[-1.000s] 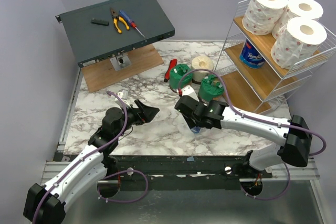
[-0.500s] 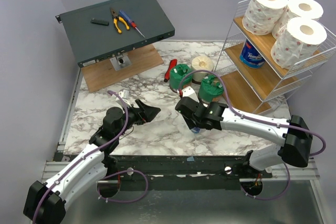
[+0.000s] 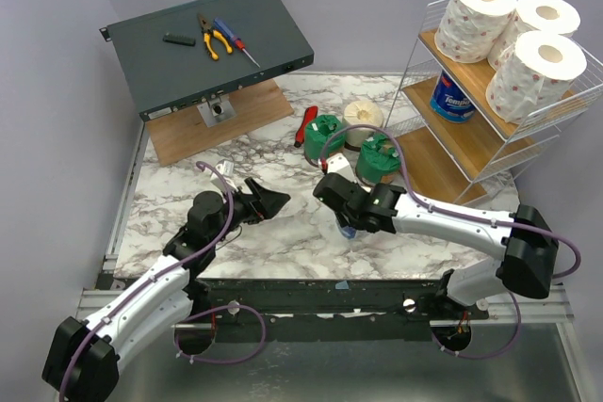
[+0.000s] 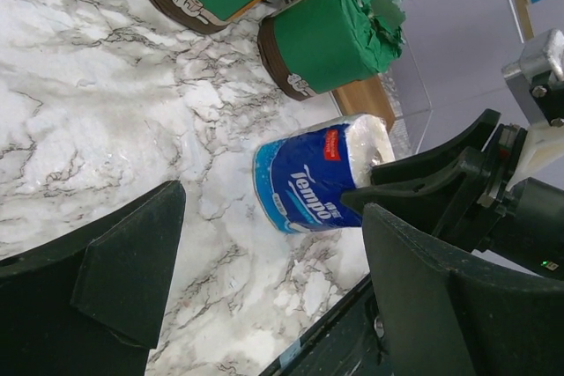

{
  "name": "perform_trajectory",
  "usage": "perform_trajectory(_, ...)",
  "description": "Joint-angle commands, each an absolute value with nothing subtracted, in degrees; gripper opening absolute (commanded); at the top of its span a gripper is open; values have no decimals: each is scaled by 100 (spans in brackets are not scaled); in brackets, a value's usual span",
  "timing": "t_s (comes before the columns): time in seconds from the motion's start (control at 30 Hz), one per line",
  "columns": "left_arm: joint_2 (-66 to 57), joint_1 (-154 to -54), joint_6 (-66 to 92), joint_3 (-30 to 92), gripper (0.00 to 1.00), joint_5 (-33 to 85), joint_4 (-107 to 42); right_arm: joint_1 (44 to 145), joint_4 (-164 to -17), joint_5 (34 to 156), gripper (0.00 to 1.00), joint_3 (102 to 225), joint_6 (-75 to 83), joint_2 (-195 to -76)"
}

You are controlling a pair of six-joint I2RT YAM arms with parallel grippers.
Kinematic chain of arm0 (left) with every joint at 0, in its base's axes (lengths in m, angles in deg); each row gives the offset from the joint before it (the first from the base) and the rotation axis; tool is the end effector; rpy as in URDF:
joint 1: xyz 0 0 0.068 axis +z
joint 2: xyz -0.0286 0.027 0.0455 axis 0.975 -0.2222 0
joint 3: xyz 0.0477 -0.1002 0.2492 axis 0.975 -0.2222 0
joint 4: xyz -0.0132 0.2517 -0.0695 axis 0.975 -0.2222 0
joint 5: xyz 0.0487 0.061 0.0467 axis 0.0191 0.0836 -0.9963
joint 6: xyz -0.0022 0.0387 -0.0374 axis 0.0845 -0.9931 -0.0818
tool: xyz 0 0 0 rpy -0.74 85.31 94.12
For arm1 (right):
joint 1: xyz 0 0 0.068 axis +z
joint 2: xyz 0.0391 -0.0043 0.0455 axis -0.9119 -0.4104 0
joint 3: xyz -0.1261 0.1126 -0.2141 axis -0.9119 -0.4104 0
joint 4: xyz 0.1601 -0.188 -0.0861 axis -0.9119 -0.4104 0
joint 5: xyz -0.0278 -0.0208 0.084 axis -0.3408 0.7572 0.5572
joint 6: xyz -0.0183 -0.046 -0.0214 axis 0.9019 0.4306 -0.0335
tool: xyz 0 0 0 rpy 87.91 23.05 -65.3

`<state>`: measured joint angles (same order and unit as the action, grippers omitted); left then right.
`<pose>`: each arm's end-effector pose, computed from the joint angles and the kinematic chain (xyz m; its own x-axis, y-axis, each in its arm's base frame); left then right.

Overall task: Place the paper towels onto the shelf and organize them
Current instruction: Pick up the paper towel from the center of the board.

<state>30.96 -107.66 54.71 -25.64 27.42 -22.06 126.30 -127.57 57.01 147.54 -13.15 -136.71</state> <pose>0.1449 -0.0924 0.2134 -0.6212 -0.5508 -0.5574 0.2433 0.5406 -0.8054 0.1565 0.2401 0.2441 -0.6458 -0.4326 -0.6291 -0.3975 0.8940 -0.2067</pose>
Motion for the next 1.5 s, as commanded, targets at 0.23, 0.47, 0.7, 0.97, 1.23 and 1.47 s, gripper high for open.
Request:
perform_trajectory(0.23,2362,-10799,5552,-2148,84,3105,-1465,12590,-14637,4779,27,16920,-955,-13062)
perform_trajectory(0.47,1768,-11032,5655,-1737,83,3214,-1138,12460,-15340,3383,27,18021,-793,-13349)
perform_trajectory(0.7,1351,-11282,5654,-1403,83,3298,-1018,12164,-15549,2585,27,18939,-474,-13601)
perform_trajectory(0.97,812,-11434,5669,-855,82,3450,-787,11977,-16103,2313,27,19356,-727,-13557)
perform_trajectory(1.23,3,-11963,5667,131,82,3434,-404,11373,-15983,2491,27,18861,-680,-13156)
perform_trajectory(1.47,-899,-12453,5703,979,82,3440,544,11053,-15926,2511,28,18576,-756,-12839)
